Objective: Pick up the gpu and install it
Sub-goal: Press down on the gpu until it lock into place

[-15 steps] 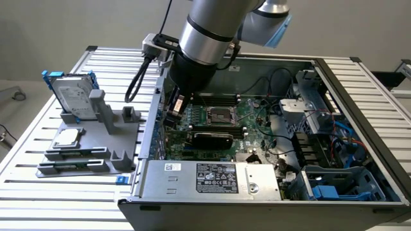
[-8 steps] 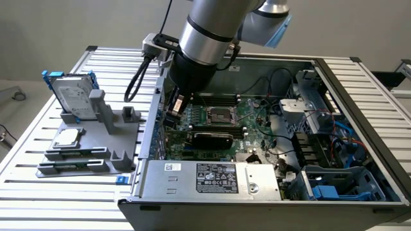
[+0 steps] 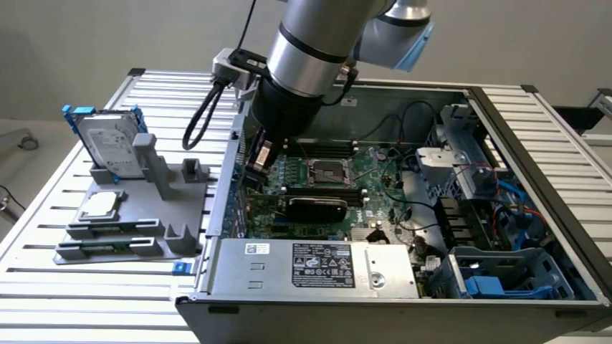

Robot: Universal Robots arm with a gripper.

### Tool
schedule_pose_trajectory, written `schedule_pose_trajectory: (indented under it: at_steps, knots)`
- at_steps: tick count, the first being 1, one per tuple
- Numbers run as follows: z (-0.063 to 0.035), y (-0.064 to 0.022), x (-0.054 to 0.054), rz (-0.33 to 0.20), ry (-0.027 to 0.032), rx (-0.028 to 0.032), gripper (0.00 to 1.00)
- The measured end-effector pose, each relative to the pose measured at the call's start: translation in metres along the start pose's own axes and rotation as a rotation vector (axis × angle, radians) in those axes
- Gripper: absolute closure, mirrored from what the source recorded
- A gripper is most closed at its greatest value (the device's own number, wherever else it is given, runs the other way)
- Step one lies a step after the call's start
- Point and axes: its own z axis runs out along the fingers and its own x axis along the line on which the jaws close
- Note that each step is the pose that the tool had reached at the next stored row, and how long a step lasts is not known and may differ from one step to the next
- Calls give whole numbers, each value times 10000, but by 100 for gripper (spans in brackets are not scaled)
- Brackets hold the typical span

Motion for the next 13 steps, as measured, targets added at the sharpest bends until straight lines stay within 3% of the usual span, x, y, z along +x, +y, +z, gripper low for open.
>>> schedule_pose_trajectory:
  at_steps: [8, 13]
  knots:
    - [0, 1, 0, 220, 3, -173, 89]
    - [4, -2, -1, 396, 34, -184, 89]
